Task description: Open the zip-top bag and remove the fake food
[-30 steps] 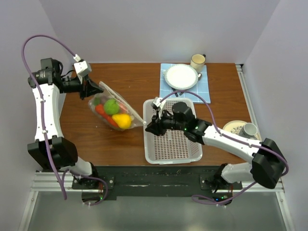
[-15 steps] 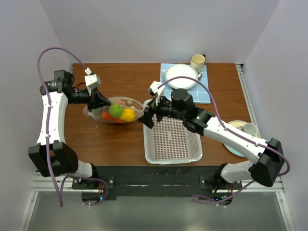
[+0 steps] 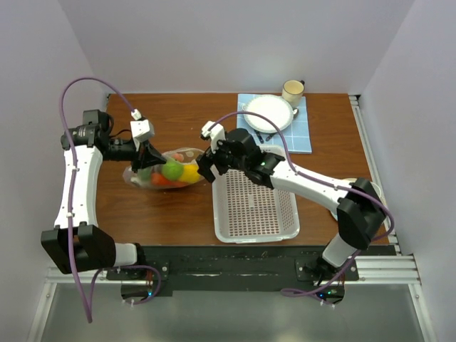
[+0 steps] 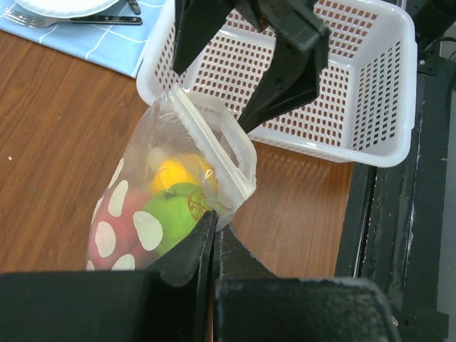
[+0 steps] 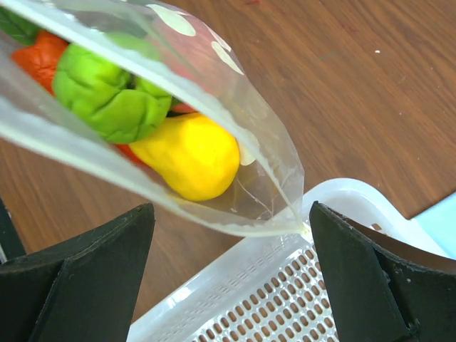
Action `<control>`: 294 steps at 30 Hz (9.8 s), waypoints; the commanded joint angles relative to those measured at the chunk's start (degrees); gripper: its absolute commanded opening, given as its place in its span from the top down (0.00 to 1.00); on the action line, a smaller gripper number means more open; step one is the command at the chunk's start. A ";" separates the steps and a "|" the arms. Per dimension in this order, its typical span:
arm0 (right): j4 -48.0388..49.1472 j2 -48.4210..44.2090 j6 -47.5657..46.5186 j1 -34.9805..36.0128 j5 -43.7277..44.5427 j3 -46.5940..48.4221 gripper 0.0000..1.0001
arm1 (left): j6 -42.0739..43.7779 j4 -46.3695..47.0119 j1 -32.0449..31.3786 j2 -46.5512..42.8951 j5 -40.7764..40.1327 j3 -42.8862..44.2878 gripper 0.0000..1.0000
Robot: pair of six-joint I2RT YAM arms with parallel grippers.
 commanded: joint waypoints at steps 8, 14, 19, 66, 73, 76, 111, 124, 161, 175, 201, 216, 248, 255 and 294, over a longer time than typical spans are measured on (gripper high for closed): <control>1.87 -4.01 -3.37 -0.78 -8.94 3.36 0.05 | 3.10 0.40 -0.23 -1.85 -0.98 -2.47 1.00; 7.32 -5.69 -1.18 -1.84 -5.17 -0.07 0.05 | 2.66 0.40 -0.66 -1.41 0.33 -2.12 1.00; 9.08 -2.10 -0.57 -2.54 -3.50 1.15 0.05 | 1.69 0.40 -1.90 -1.76 0.42 -1.32 1.00; 8.38 9.95 10.15 -0.35 -11.24 14.94 1.00 | -39.60 28.77 -8.48 -13.43 -13.19 -6.06 0.16; -8.14 21.19 8.05 6.15 1.33 38.66 1.00 | -49.37 36.96 -12.00 -17.05 -23.47 -8.70 0.02; -9.73 23.66 8.40 7.04 5.64 43.16 1.00 | -50.78 39.16 -12.09 -19.51 -29.79 -10.37 0.00; -8.85 28.14 10.24 7.56 17.42 48.00 1.00 | -51.92 41.80 -4.53 -18.80 -32.20 -21.11 0.04; -11.14 29.38 10.07 8.09 17.69 48.88 1.00 | -57.71 38.87 -6.63 -24.43 -28.92 -16.77 0.02; -5.89 16.48 12.44 8.36 18.04 30.97 0.67 | -51.57 57.00 -14.29 -26.46 -53.28 -35.07 0.87; 13.29 7.31 10.15 18.46 23.57 8.10 0.01 | -50.69 51.73 -14.20 -24.96 -44.57 -33.58 0.88; 22.17 20.76 20.97 21.19 29.37 8.63 0.19 | -41.55 40.57 -14.02 -20.92 -39.92 -30.77 0.93; 26.04 24.19 19.21 21.89 32.63 5.55 0.10 | -39.62 32.13 -9.29 -15.75 -35.18 -12.68 0.21; 20.24 32.54 17.54 22.77 31.48 14.96 0.12 | -31.71 53.92 1.36 15.65 -42.55 -23.46 0.26; 18.13 30.53 20.35 22.95 30.08 10.75 0.19 | -29.25 54.80 1.62 12.22 -44.92 -27.78 0.29; 3.28 28.78 18.42 22.15 21.38 20.77 0.64 | -31.09 37.76 15.95 10.99 -31.67 -9.05 0.66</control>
